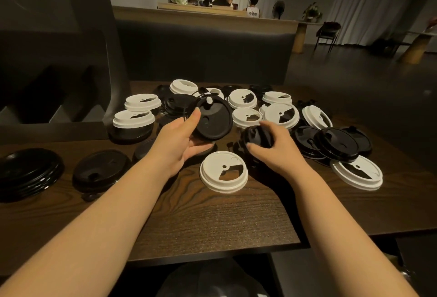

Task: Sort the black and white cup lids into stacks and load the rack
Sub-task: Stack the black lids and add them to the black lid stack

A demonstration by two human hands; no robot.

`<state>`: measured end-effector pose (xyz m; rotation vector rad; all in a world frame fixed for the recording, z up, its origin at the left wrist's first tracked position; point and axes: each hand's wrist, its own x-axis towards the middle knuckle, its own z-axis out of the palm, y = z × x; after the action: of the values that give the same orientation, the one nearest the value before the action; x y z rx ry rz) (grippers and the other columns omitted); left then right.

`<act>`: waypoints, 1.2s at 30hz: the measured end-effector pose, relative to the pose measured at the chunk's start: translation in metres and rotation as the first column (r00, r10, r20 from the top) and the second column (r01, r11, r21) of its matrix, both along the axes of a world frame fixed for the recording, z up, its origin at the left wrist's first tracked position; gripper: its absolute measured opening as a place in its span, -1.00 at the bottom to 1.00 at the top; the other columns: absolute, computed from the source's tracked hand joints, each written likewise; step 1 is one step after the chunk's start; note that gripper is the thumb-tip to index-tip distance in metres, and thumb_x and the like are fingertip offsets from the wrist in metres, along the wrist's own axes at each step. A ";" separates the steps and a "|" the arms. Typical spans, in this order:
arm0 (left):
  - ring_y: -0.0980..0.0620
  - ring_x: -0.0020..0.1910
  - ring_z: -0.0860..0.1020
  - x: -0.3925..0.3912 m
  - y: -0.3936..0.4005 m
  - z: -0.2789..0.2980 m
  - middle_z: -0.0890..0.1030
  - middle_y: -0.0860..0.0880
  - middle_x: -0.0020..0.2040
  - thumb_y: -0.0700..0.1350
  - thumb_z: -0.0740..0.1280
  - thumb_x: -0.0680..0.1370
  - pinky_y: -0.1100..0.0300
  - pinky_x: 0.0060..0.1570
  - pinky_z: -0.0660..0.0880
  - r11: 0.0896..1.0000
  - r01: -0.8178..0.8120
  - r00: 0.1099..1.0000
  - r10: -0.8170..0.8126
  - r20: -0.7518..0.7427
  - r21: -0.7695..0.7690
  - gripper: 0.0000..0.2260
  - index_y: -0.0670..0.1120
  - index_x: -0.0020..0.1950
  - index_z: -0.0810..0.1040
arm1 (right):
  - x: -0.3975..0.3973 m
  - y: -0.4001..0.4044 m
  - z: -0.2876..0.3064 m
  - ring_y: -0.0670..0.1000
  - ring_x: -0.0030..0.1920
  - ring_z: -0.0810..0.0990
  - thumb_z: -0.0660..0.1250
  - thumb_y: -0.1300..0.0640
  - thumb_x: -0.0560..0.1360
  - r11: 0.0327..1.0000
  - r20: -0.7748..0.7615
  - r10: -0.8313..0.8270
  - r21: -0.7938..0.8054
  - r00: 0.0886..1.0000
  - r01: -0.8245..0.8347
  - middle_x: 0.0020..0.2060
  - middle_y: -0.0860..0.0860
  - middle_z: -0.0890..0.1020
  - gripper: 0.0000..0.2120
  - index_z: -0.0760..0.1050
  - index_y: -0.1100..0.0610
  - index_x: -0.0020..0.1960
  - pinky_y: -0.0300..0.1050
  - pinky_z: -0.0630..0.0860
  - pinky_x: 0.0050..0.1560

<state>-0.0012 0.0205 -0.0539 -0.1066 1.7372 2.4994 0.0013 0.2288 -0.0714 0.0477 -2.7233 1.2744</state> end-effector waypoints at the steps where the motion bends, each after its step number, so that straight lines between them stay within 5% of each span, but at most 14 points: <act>1: -0.02 0.02 0.64 0.000 0.000 -0.001 0.65 -0.11 0.05 -0.02 0.27 0.59 0.10 -0.16 0.63 1.000 0.000 1.000 0.000 0.006 0.022 -0.79 -0.13 0.11 0.50 | 0.001 0.000 0.001 -0.01 0.36 0.33 0.42 0.01 0.44 0.997 -0.029 -0.036 -0.069 0.999 0.034 0.37 -0.01 0.31 -0.36 0.26 0.00 0.46 -0.15 0.30 0.27; 6: -0.21 0.38 0.39 -0.001 0.001 -0.003 0.45 -0.18 0.38 -0.06 0.26 0.60 0.09 -0.14 0.64 0.998 0.030 0.999 -0.033 0.043 0.061 -0.63 -0.16 0.37 0.41 | 0.002 -0.004 0.002 -0.13 0.27 0.28 0.37 -0.02 0.49 0.969 -0.055 -0.073 -0.241 0.996 0.057 0.25 -0.10 0.28 -0.42 0.28 -0.03 0.46 -0.19 0.27 0.23; 9: -0.08 0.27 0.52 0.002 0.005 -0.005 0.62 -0.08 0.18 -0.10 0.22 0.62 0.08 0.03 0.60 0.998 0.066 0.998 -0.066 -0.003 -0.020 -0.79 -0.11 0.22 0.51 | 0.003 -0.010 0.000 -0.08 0.18 0.47 0.35 -0.05 0.50 0.920 0.009 -0.028 -0.391 1.000 0.029 0.26 -0.04 0.43 -0.49 0.31 -0.02 0.41 -0.23 0.48 0.03; 13: 0.05 0.04 0.64 0.008 0.014 -0.007 0.68 -0.10 0.03 -0.12 0.18 0.64 0.20 0.08 0.57 0.974 0.130 0.985 -0.148 -0.089 -0.185 -0.79 -0.18 0.08 0.56 | 0.006 -0.014 -0.001 -0.22 -0.09 0.52 0.37 0.01 0.49 0.832 -0.027 -0.010 -0.555 1.000 -0.006 0.00 -0.16 0.48 -0.58 0.29 -0.02 0.27 -0.46 0.45 -0.32; 15: 0.02 0.04 0.64 0.010 0.018 -0.012 0.67 -0.12 0.01 -0.09 0.17 0.64 0.20 0.11 0.56 0.933 0.121 0.973 -0.179 -0.146 -0.339 -0.75 -0.21 0.08 0.57 | 0.007 -0.017 -0.001 -0.21 -0.01 0.53 0.38 0.01 0.48 0.830 -0.074 0.005 -0.556 0.997 -0.046 0.01 -0.21 0.46 -0.57 0.28 -0.06 0.27 -0.39 0.50 -0.16; 20: 0.00 0.09 0.63 0.013 0.020 -0.018 0.70 -0.01 -0.03 0.12 0.19 0.59 0.06 0.20 0.48 0.850 0.184 0.924 -0.321 -0.209 -0.493 -0.73 0.12 -0.12 0.66 | 0.005 -0.025 -0.004 -0.03 0.22 0.53 0.43 -0.27 0.25 0.870 -0.118 0.057 -0.482 0.991 -0.108 0.17 -0.08 0.55 -0.51 0.39 -0.27 0.13 0.08 0.52 0.20; 24: 0.29 -0.44 0.43 0.016 0.019 -0.016 0.47 0.14 -0.45 -0.02 0.17 0.63 0.39 -0.30 0.36 0.807 0.100 0.914 -0.305 -0.266 -0.581 -0.67 0.03 -0.33 0.46 | 0.008 -0.024 -0.003 -0.06 0.19 0.55 0.44 -0.12 0.34 0.859 -0.186 0.037 -0.496 0.982 -0.126 0.13 -0.07 0.58 -0.61 0.41 -0.27 0.11 0.12 0.52 0.21; 28: 0.20 -0.40 0.38 0.018 0.016 -0.016 0.39 0.03 -0.38 -0.04 0.16 0.63 0.45 -0.38 0.32 0.763 0.076 0.890 -0.342 -0.301 -0.641 -0.70 -0.06 -0.29 0.41 | 0.010 -0.023 -0.002 -0.10 0.15 0.57 0.44 -0.07 0.34 0.866 -0.232 0.048 -0.475 0.971 -0.156 0.12 -0.05 0.60 -0.54 0.43 -0.15 0.21 -0.04 0.54 0.16; 32: 0.04 -0.21 0.46 0.016 0.011 -0.016 0.51 -0.19 -0.22 -0.06 0.15 0.64 0.38 -0.25 0.37 0.717 0.074 0.870 -0.386 -0.306 -0.693 -0.67 -0.31 -0.06 0.50 | 0.011 -0.019 -0.004 -0.42 0.01 0.51 0.43 0.12 0.45 0.888 -0.248 0.078 -0.423 0.966 -0.180 0.02 -0.26 0.54 -0.61 0.38 -0.24 0.13 -0.49 0.44 -0.04; 36: 0.23 -0.36 0.39 0.017 0.008 -0.013 0.46 -0.03 -0.32 -0.09 0.15 0.65 0.44 -0.31 0.33 0.660 0.038 0.841 -0.427 -0.333 -0.750 -0.70 -0.23 -0.18 0.49 | 0.013 -0.019 -0.004 -0.40 0.03 0.51 0.43 0.10 0.43 0.903 -0.246 0.076 -0.394 0.966 -0.171 0.02 -0.30 0.52 -0.51 0.34 -0.15 0.28 -0.55 0.41 -0.08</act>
<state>0.0154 0.0282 -0.0670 0.7254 2.6339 1.5702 0.0143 0.2096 -0.0755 0.3070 -2.2424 1.7375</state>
